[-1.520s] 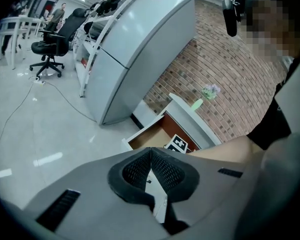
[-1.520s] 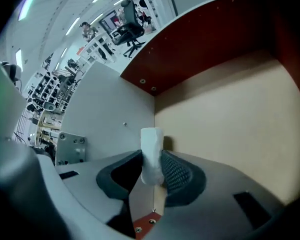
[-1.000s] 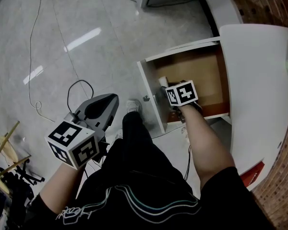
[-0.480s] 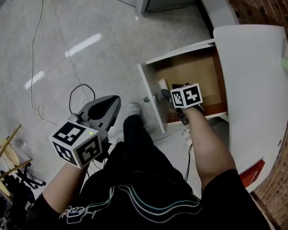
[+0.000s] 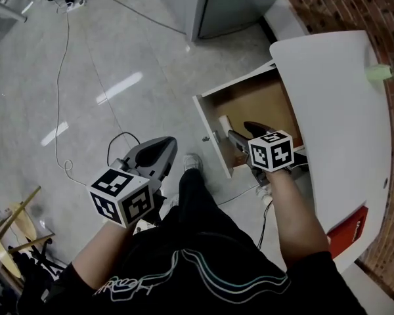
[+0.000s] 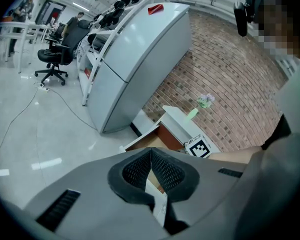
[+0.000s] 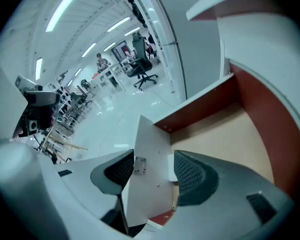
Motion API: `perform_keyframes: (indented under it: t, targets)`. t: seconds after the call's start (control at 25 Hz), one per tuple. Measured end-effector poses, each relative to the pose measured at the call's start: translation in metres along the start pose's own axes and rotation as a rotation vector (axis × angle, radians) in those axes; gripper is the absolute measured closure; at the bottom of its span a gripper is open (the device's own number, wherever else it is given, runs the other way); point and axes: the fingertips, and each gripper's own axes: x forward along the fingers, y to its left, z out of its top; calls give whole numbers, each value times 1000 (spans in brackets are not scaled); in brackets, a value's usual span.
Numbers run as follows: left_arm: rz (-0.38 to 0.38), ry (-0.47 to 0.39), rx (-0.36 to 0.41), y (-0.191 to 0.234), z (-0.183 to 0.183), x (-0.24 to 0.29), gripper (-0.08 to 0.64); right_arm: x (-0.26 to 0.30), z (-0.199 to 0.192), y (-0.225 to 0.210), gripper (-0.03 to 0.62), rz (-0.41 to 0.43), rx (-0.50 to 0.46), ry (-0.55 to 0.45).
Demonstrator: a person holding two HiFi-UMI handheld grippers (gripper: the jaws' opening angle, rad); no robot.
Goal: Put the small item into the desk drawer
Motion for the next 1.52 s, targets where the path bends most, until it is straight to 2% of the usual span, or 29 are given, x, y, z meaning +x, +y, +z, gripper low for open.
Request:
perform_keyframes:
  t: [0.2,0.36,0.48,0.64,0.68,0.84,1.08,1.24,1.36,1.52]
  targets:
    - [-33,-3,34,-37,7,-40,538,-88,36,63,357,50,-56,-201]
    - [-79,-21,96,-78,14,-74,538,-166,63,115,357,46,-112,-376]
    - [-131,-48,138,-117,17,-106,538,-224,65,159,359,57,-148,-470]
    - [-208,-93,196,-173,23,-154,538,-296,60,223,367,159,-160,-580]
    - [-229,-105,209,-187,23,-166,538,-313,57,239,385,177,-177,-602]
    - [-302,-156,289,-236,26,-211,538,-374,45,292,427,175,-279,-694]
    - [-374,-218,394,-300,30,-270,538,-430,21,351,488,151,-375,-761]
    - [-395,-239,468,-322,19,-292,538,-447,9,366,517,194,-324,-825]
    - [-400,-243,480,-329,10,-299,538,-453,0,371,534,236,-287,-864]
    - [-405,-248,491,-334,2,-305,538,-453,-12,378,538,231,-280,-874]
